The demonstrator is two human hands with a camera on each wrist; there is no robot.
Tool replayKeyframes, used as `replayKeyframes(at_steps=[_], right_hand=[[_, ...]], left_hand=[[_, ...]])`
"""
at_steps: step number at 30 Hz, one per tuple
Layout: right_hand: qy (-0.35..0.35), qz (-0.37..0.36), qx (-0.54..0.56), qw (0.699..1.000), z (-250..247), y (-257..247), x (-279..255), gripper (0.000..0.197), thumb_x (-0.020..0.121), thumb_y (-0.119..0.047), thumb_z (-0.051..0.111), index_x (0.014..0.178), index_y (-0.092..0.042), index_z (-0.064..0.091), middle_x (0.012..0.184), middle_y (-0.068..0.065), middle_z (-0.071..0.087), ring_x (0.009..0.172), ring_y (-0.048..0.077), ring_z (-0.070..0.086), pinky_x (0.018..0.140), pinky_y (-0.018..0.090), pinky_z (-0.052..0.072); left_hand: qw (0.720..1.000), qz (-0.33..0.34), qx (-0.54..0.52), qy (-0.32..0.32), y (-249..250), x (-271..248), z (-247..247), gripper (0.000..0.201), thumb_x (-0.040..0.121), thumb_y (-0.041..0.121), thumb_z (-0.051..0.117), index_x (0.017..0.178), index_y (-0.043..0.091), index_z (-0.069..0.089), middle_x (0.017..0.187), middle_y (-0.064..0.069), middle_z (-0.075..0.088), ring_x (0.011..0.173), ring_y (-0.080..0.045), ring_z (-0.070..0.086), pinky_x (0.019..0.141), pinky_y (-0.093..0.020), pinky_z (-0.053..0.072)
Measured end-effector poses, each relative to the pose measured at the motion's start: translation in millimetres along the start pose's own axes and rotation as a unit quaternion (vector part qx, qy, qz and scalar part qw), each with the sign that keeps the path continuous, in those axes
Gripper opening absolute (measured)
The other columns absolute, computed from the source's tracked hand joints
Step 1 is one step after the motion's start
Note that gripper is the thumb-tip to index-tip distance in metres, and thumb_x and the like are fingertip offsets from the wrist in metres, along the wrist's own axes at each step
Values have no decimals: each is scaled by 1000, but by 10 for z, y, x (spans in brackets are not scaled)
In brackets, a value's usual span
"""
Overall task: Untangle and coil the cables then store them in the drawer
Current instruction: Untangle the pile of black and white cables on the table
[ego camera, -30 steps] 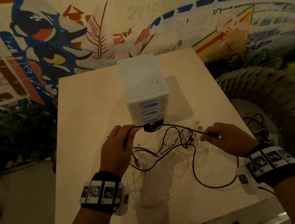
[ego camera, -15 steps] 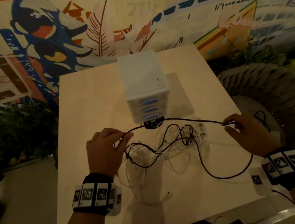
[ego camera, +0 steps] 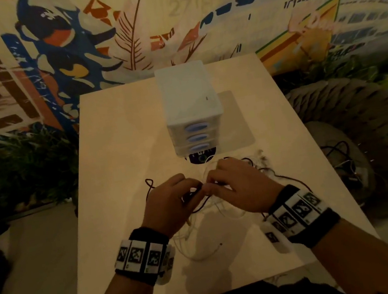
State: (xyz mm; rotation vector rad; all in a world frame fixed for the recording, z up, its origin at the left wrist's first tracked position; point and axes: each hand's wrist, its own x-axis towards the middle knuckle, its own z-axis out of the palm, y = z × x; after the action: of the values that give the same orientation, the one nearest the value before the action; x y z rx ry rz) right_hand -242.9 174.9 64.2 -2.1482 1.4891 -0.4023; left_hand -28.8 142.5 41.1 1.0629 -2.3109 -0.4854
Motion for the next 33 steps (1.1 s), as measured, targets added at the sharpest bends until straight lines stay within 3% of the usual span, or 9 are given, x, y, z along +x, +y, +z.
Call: replayKeyframes(at_steps=[2,6,10,15,18,21,23,27,33], right_hand=[[25,-35,5,999,-33,42,-20,41,100,-54,38,91,-29,70,83,-5,50,82,17,48,76,42,43],[64,-42,19,997,-241,197,-113,28,97,-47,53,97,-32,76,89,-7,54,87,14,51,78,37,43],[45,-41,49,997,-487,318,-242,28,95,-51,58,102,-32,77,92,-7,55,85,8,55,75,27,46],[16,-40,42,998,-572,352,-367,28,90,-50,60,102,-32,78,87,-12,55,74,2,52,65,12,37],[-7,-39,63,997,-578,333,-388,20,92,-43,66,102,-32,79,87,-10,56,75,5,53,64,13,38],[-1,-27,63,998,-587,312,-368,17,95,-42,62,98,-35,78,88,-9,55,76,8,55,66,20,43],[27,-15,75,997,-620,307,-357,19,98,-40,57,96,-34,76,88,-6,58,77,10,59,69,29,47],[64,8,100,993,-684,367,-394,24,103,-33,51,93,-26,71,86,-4,64,80,12,60,72,32,47],[162,96,3,982,-859,765,-560,38,100,-42,54,72,-21,69,66,5,52,65,14,49,66,35,40]], left_hand=[[999,-24,-6,-48,-39,-47,11,49,95,68,45,84,30,74,76,11,58,62,-5,53,52,-26,44],[989,-39,8,-143,-110,-144,82,23,94,58,57,93,37,67,86,17,56,78,-2,48,65,-25,47],[989,-87,14,-115,-130,-163,159,30,95,58,50,110,39,67,85,15,58,83,-4,50,70,-23,44],[989,-107,25,-97,-27,-12,116,41,87,69,56,116,43,66,86,14,49,75,-3,46,62,-16,34],[976,-129,76,-160,-16,45,95,47,86,66,63,127,44,55,85,15,49,69,-4,48,59,-23,39],[978,-128,57,-153,-67,56,59,28,90,45,67,117,41,62,83,11,55,70,-10,54,63,-27,45],[981,-121,20,-151,-77,44,43,39,89,33,66,126,43,58,93,13,55,75,-8,52,65,-23,43],[983,-100,-25,-151,-13,80,58,71,87,34,67,151,38,37,120,10,49,93,-9,53,76,-21,46],[969,-124,21,-213,35,169,511,52,100,29,57,150,25,43,136,-1,51,114,-21,57,92,-34,52]])
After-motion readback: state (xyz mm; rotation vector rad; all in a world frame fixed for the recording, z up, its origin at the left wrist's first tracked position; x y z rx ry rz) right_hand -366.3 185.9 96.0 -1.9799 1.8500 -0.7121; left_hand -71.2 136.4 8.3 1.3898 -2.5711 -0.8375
